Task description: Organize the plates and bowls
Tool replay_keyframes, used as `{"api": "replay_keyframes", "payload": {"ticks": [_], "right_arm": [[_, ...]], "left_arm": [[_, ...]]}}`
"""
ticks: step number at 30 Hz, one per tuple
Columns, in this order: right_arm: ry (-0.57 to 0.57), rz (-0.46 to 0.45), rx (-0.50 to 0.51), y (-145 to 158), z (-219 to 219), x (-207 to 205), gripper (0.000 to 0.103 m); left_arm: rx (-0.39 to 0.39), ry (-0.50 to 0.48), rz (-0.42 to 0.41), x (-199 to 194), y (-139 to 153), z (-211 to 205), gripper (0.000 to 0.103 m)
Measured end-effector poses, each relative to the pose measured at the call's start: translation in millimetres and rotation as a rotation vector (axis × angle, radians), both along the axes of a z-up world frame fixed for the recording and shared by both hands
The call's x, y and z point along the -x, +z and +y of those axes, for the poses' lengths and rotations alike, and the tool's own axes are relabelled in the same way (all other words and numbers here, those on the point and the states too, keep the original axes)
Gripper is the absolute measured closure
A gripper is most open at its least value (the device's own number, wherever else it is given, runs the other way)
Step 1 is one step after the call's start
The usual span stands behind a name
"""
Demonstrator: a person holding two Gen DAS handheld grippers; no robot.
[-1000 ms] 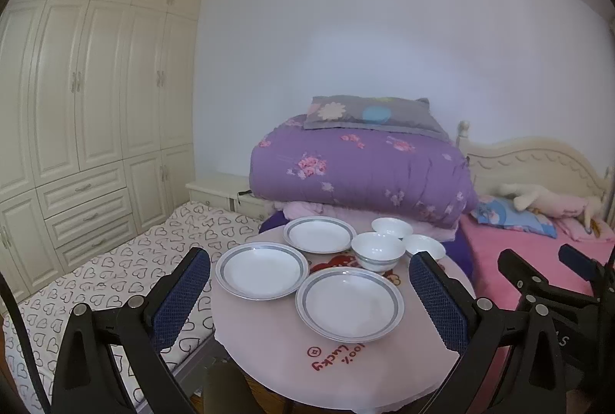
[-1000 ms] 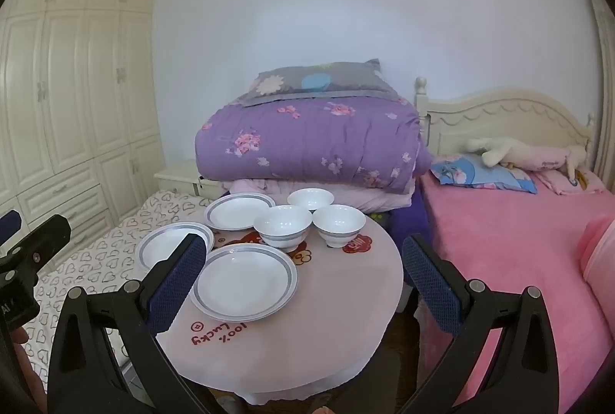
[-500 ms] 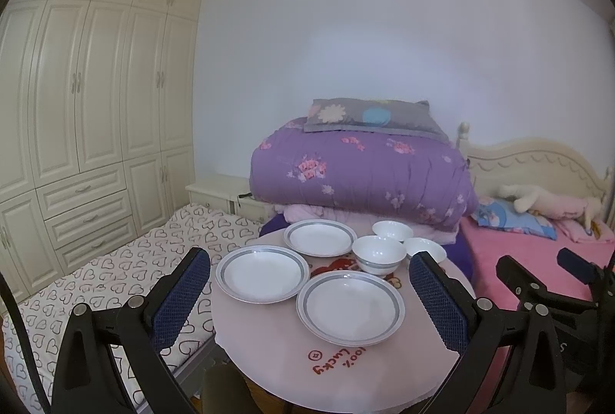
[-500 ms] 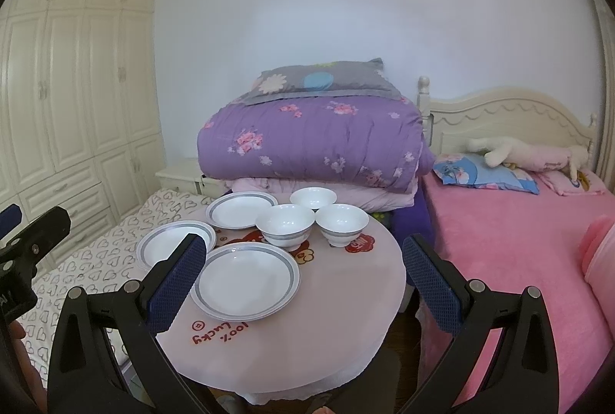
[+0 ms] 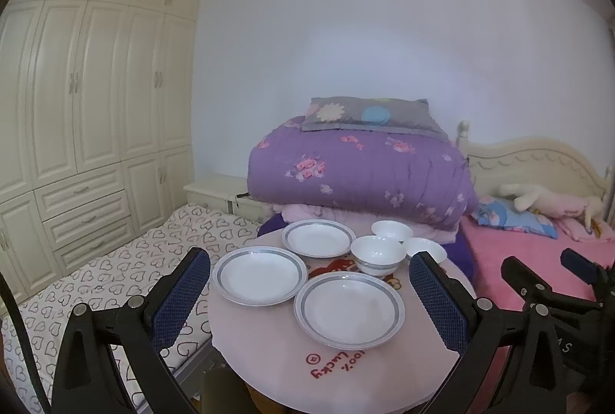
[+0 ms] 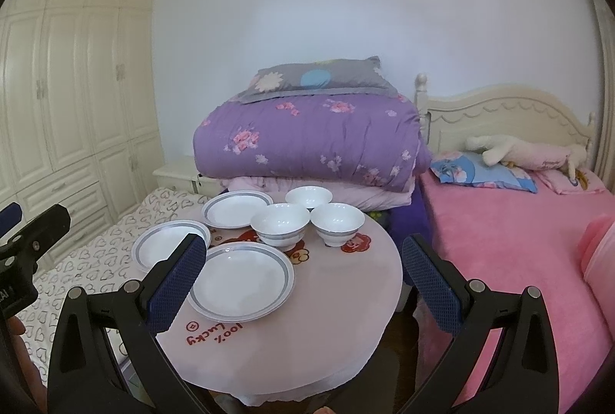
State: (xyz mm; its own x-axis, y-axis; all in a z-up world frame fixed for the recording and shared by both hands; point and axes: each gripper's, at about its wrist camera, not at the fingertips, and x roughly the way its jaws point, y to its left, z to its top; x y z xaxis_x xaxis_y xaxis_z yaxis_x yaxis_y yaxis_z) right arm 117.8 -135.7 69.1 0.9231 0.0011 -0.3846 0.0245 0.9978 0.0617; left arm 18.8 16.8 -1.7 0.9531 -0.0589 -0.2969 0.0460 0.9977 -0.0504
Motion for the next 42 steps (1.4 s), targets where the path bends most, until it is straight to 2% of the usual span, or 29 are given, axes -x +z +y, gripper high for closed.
{"api": "replay_keyframes", "payload": {"ticks": [11,21,34,42], "right_arm": [[0.008,0.010,0.001,-2,-2,-5,0.000],[0.056,0.049,-0.003,-11,-4,-30,0.000],[0.129,0.185,0.005,-54,-1,-90,0.000],[0.199,0.331,-0.041,-99,-8,-138,0.000]], "left_arm": [[0.002,0.000,0.006,-7,-2,6,0.001],[0.017,-0.013,0.054,-37,-5,12,0.001],[0.026,-0.002,0.228,-119,-31,17,0.001],[0.052,0.002,0.363,-181,-56,27,0.001]]}}
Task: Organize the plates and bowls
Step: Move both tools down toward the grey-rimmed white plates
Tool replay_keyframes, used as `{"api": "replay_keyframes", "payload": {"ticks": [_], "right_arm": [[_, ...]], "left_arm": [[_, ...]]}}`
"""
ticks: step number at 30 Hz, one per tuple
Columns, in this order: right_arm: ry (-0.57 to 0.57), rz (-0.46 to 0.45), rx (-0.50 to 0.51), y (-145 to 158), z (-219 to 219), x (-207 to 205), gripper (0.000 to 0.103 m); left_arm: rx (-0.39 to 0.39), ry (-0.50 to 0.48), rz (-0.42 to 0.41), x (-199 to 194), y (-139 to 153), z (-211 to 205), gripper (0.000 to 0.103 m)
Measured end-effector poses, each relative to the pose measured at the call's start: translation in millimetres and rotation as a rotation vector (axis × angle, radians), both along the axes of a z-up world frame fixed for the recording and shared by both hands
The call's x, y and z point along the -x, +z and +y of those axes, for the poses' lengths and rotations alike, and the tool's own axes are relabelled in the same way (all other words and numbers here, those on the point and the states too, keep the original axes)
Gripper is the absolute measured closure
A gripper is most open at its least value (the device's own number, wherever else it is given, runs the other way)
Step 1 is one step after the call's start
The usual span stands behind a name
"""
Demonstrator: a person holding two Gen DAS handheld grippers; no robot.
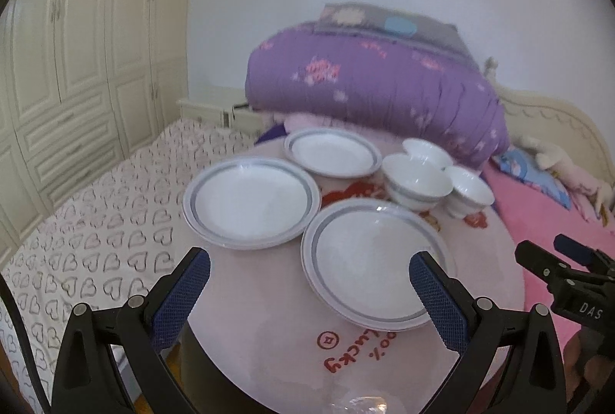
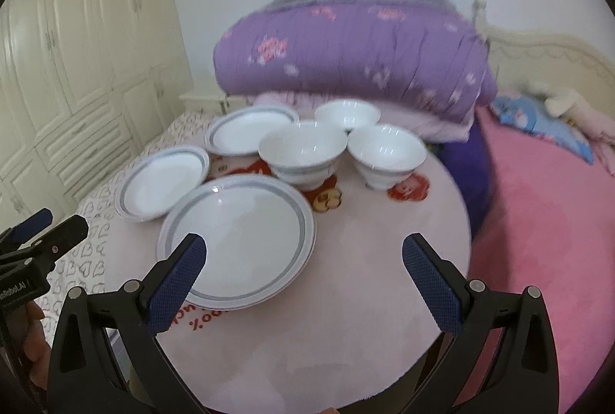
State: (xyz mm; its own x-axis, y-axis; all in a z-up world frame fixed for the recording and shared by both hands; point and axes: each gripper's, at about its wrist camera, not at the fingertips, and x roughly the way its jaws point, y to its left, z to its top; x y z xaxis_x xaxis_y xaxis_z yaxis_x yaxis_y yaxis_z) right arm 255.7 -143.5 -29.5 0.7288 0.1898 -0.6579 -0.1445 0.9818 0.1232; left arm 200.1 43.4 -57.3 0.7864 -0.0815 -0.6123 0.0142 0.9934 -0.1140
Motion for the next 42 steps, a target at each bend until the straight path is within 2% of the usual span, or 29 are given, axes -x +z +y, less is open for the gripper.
{"api": "replay_keyframes", "payload": {"ticks": [5,11,23,33,38,42], "right_arm": [[0.056,0.070,-0.049,-20,-4,-24,0.000],[0.079,0.124,-0.051,-42,-6,-51,0.001],[0.153,0.244,-0.094,-82,1,-107,0.011],[0.209,0.323,-0.112,-106,9,-136,0.030],[0.223,0.338,-0.124,-112,8,-142,0.036],[0.234,0.342,-0.138,-112,8,-145,0.049]], "left_arm": [[0.008,0.002,0.058,-32,-9,5,0.001],[0.015,0.002,0.123,-80,-25,8,0.001],[0.044,-0.019,0.252,-166,-64,11,0.003],[0.128,-0.046,0.349,-207,-94,21,0.023],[0.143,-0.050,0.348,-210,-98,21,0.026],[0.132,-0.051,0.341,-208,-100,15,0.033]]}}
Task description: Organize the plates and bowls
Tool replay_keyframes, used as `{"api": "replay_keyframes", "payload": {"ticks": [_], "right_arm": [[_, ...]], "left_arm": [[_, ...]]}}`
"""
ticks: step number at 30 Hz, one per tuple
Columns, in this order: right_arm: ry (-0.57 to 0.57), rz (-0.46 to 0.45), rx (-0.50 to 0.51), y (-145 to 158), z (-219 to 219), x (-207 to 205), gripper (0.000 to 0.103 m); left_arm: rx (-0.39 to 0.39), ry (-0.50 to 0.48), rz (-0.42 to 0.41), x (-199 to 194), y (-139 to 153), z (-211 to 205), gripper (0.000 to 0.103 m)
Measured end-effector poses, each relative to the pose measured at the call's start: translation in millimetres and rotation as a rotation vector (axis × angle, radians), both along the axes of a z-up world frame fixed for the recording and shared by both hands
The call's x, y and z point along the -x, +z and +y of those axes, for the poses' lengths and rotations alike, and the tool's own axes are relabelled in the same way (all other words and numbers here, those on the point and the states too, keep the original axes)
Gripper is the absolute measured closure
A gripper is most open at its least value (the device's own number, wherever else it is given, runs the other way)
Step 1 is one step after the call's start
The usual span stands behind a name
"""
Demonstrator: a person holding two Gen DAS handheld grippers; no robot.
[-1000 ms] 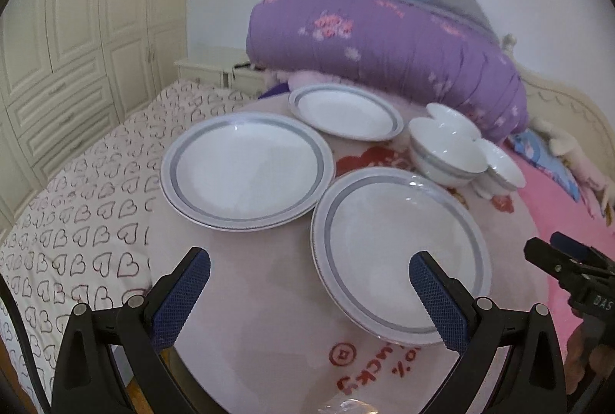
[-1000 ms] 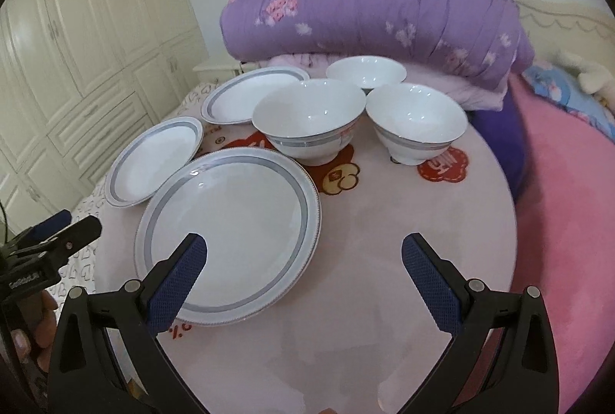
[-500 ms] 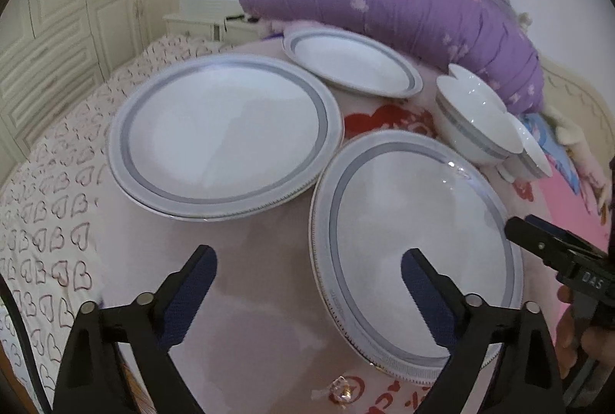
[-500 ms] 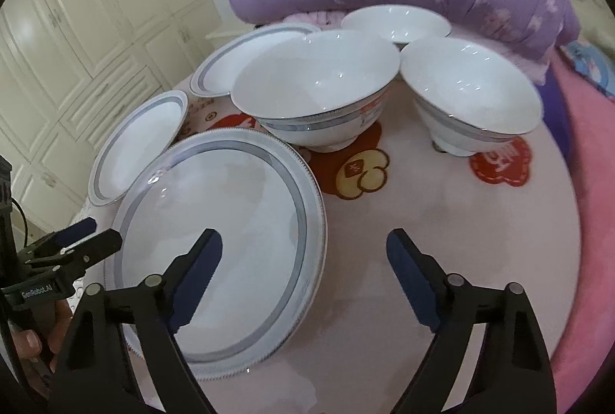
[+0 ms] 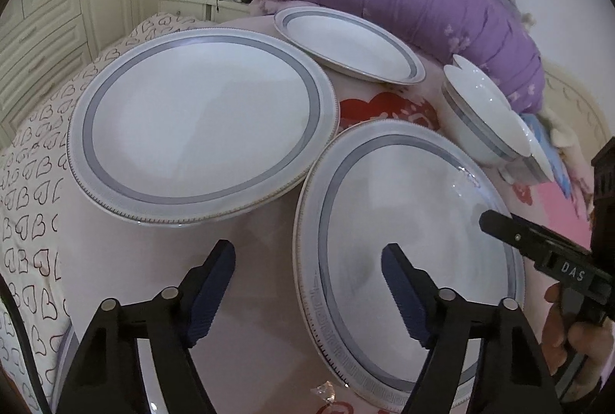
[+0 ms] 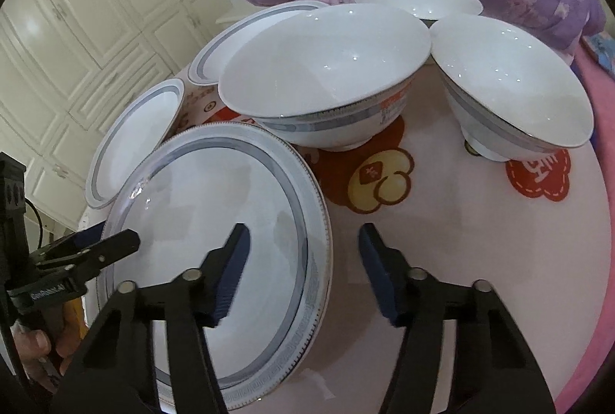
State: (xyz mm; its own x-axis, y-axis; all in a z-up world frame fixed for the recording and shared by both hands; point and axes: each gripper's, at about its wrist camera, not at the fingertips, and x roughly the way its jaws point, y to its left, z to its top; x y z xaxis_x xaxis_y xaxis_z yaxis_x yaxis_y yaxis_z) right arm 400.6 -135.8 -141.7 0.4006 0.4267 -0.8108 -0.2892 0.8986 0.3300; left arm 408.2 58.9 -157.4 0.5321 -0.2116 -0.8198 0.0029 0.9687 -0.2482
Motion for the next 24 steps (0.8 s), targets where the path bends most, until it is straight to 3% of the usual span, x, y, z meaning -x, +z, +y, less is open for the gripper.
{"api": "replay_keyframes", "payload": {"ticks": [3,5,10,13,24], "right_arm": [[0.016,0.001,0.003,-1,3,1,0.062],[0.024,0.000,0.013,-2,8,3,0.065],[-0.017,0.011,0.018,-3,2,2,0.078],[-0.027,0.019,0.003,-3,-1,4,0.079],[-0.035,0.025,-0.007,-1,0,9,0.080]], "left_arm": [[0.022,-0.015,0.000,3,0,-5,0.051],[0.043,-0.035,0.012,2,-1,-8,0.073],[0.052,-0.033,0.016,3,-2,-4,0.077],[0.064,-0.027,0.022,4,-2,0,0.082],[0.057,-0.024,0.027,10,4,-1,0.082]]}}
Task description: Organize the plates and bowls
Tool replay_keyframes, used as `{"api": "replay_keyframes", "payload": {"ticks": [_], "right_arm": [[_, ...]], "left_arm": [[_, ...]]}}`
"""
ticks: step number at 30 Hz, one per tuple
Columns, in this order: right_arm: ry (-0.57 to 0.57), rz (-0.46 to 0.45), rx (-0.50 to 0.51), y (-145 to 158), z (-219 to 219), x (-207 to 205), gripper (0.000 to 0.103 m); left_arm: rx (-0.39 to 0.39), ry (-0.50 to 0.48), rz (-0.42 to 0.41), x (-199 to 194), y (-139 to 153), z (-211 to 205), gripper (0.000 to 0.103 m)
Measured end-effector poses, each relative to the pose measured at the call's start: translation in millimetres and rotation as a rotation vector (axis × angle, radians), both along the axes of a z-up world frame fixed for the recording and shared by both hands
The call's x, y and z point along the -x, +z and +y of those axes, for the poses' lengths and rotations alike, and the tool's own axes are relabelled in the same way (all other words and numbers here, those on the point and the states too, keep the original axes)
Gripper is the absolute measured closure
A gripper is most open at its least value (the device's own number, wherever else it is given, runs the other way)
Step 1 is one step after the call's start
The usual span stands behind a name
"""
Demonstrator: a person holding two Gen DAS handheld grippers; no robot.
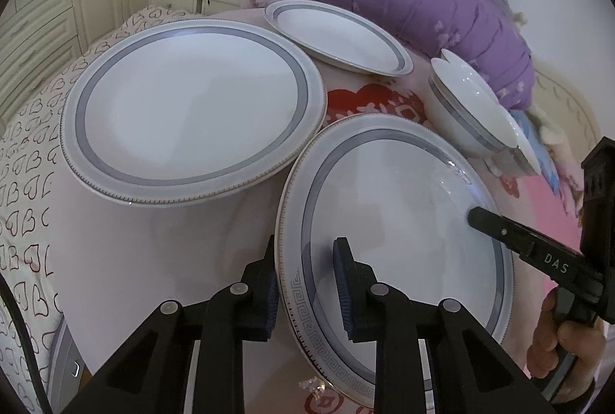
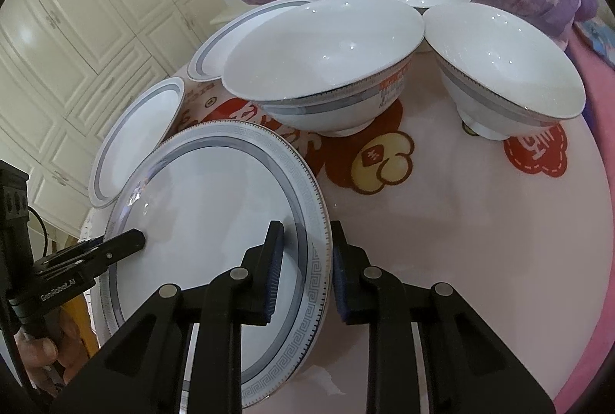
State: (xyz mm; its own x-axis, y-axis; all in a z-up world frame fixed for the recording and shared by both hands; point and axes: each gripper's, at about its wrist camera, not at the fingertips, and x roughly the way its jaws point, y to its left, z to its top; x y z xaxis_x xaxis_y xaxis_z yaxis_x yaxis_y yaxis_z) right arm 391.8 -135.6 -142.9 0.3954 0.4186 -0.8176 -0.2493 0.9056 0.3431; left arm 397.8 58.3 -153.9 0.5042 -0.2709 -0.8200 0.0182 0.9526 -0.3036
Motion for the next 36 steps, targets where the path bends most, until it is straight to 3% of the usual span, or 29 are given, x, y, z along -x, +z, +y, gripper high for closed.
{"api": "replay_keyframes", "payload": {"ticks": [13,24,36], "right_arm": [[-0.021,0.007,-0.002,16,7,31,0.080],[0.032,-0.032,0.021,38,32,67,0.080],[0.055,-0.026,0.035,28,54,77,0.080]], "left_arm": [[0.018,0.009,0.005,37,13,14,0.081],[0.030,0.051,-0.025,85,38,45,0.080],[0.023,0.080,-0.011,111,41,62,0.080]]}}
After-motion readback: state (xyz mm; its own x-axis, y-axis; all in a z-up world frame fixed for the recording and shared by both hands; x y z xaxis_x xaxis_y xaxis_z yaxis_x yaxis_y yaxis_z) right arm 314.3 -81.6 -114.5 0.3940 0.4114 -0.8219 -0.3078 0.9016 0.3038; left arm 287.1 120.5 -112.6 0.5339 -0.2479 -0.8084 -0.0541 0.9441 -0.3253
